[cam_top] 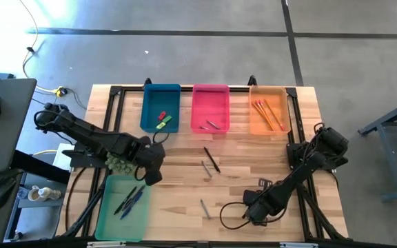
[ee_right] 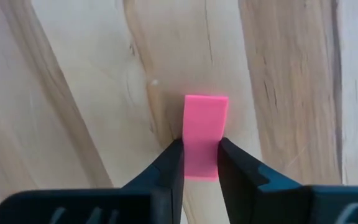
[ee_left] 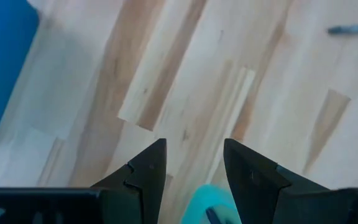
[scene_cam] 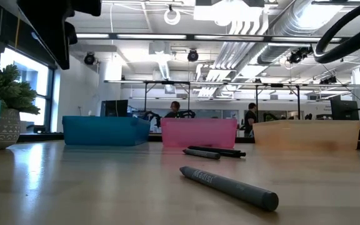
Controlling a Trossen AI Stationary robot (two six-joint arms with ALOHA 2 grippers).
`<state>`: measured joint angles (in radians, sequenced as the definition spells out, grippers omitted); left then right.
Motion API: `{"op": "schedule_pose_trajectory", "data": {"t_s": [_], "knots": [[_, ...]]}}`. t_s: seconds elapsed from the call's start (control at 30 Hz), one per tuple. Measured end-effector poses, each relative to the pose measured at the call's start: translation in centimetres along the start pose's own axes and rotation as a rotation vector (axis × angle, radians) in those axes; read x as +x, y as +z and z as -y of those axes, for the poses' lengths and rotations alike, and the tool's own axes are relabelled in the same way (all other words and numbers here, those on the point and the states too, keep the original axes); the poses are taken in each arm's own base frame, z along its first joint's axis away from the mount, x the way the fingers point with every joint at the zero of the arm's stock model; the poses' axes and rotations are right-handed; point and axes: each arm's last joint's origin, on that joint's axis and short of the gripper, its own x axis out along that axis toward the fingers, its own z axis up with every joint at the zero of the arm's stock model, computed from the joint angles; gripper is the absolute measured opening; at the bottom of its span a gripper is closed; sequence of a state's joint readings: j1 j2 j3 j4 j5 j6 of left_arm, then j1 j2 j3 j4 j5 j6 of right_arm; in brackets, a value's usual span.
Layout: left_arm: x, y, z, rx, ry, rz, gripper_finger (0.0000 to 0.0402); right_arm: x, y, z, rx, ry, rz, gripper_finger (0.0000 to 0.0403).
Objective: Sort crayons/erasers/pens/pencils in bins
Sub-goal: Put the pink eraser into the transparent blue bin
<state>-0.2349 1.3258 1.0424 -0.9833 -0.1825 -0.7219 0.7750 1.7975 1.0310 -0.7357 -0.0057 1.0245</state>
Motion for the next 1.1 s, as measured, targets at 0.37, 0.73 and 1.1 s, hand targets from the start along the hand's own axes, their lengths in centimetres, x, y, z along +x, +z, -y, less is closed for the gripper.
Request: {"op": "schedule_pose_trajectory", "data": {"t_s": [0.37, 0.73, 1.1], "knots": [[-0.2, -0.1, 1.5, -0.001, -0.090, 0.048, 0.0147, -2.9, 1.2, -1.1, 0.198, 0.147, 0.210, 0.0067], [-0.7, 1.4, 3.0, 0.054, -0.284, 0.195, 0.0147, -7.1, 5.1, -1.9, 0.243, 0.170, 0.457, 0.0067], [-1.3, 2.4, 3.9, 0.205, -0.370, 0.326, 0.0147, -10.9, 8.9, -1.2, 0.234, 0.122, 0.668, 0.0067]]}}
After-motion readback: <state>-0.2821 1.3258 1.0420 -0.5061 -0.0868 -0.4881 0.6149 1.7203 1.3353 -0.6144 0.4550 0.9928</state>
